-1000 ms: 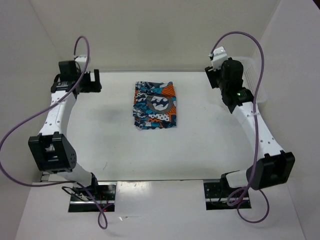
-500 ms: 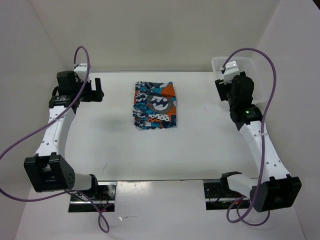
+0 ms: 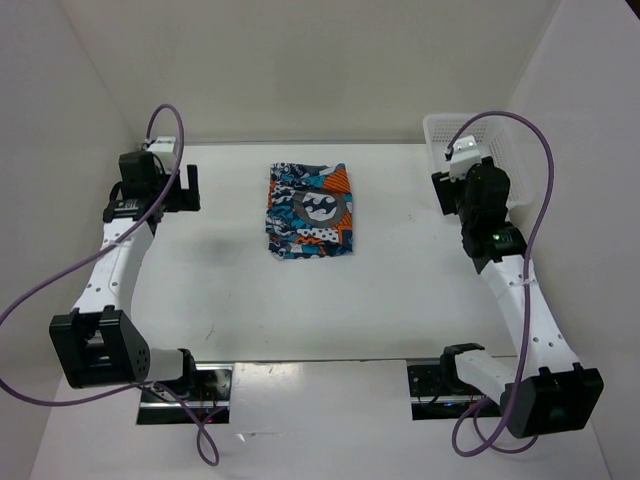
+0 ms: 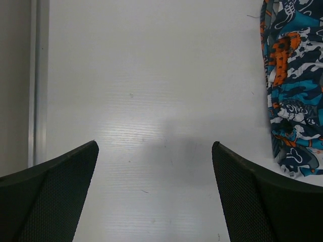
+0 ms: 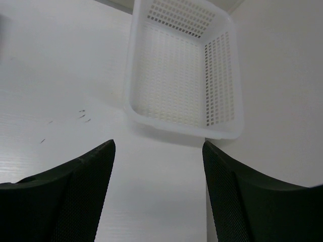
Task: Fold and stack the shorts
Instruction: Fold the shorts
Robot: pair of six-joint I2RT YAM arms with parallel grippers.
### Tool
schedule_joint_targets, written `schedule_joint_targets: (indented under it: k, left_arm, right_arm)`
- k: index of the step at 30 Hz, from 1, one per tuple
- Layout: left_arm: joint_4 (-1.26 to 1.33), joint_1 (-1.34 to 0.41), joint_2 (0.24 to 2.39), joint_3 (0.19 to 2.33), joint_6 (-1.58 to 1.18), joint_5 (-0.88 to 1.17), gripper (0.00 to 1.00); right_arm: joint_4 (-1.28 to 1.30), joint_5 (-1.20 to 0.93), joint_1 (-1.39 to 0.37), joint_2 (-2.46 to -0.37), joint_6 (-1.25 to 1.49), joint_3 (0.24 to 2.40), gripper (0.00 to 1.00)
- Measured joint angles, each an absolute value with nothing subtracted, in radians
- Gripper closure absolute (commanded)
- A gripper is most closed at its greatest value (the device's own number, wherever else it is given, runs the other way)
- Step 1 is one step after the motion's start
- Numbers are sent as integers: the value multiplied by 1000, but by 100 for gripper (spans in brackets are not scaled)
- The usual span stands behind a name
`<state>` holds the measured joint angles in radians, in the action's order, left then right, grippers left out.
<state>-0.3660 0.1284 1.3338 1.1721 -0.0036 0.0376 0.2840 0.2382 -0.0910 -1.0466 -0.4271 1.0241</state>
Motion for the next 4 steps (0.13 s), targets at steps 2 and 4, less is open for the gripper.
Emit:
schedule_joint_targets:
  k: [2,4]
  left_arm:
    - [-365,128,1329,1171,-4,38,0]
    - [-363,128,1326,1171,-4,38,0]
  right_arm:
    - [285,231,-91,-1046,-427,1018,25]
    - [284,227,-91,-1045,-427,1011,21]
